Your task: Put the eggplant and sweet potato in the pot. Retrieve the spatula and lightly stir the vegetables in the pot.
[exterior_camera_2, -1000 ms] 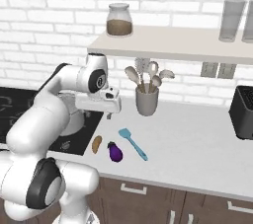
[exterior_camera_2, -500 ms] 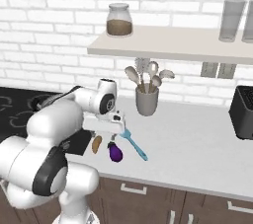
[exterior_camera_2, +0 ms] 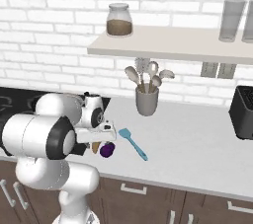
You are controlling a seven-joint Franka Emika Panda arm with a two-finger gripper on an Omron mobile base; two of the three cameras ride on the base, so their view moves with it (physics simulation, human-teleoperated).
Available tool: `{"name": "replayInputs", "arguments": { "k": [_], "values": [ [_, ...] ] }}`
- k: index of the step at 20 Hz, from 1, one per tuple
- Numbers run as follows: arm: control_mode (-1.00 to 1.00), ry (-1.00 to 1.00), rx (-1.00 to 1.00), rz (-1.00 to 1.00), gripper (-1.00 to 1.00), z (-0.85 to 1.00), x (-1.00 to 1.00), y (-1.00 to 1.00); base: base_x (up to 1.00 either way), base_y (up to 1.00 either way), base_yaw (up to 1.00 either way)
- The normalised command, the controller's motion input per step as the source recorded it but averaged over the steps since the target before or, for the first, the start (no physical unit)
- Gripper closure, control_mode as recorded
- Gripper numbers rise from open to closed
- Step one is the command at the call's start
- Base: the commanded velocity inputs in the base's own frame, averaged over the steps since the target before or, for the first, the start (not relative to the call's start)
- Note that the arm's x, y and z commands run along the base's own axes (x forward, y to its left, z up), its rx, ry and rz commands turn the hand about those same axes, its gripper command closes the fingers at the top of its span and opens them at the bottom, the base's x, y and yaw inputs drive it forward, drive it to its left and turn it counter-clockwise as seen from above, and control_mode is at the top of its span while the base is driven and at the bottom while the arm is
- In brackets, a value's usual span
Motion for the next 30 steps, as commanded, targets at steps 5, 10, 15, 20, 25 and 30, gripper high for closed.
{"name": "replayInputs", "arguments": {
  "k": [5,10,15,20,25,30],
  "values": [
    [-1.00,-0.02,-0.05,0.08,-1.00,-0.44,0.10,-0.02,0.00,0.00,0.00],
    [-1.00,-0.01,0.00,0.01,-1.00,-0.43,-0.02,0.00,0.00,0.00,0.00],
    [-1.00,-0.01,0.01,0.00,1.00,-0.39,-0.33,0.05,0.00,0.00,0.00],
    [-1.00,-0.10,0.03,-0.02,1.00,-0.06,-0.45,0.02,0.00,0.00,0.00],
    [-1.00,-0.22,0.07,0.00,1.00,0.47,-0.72,0.00,0.00,0.00,0.00],
    [-1.00,-0.23,0.00,0.00,1.00,1.00,-0.86,0.11,0.00,0.00,0.00]
  ]
}}
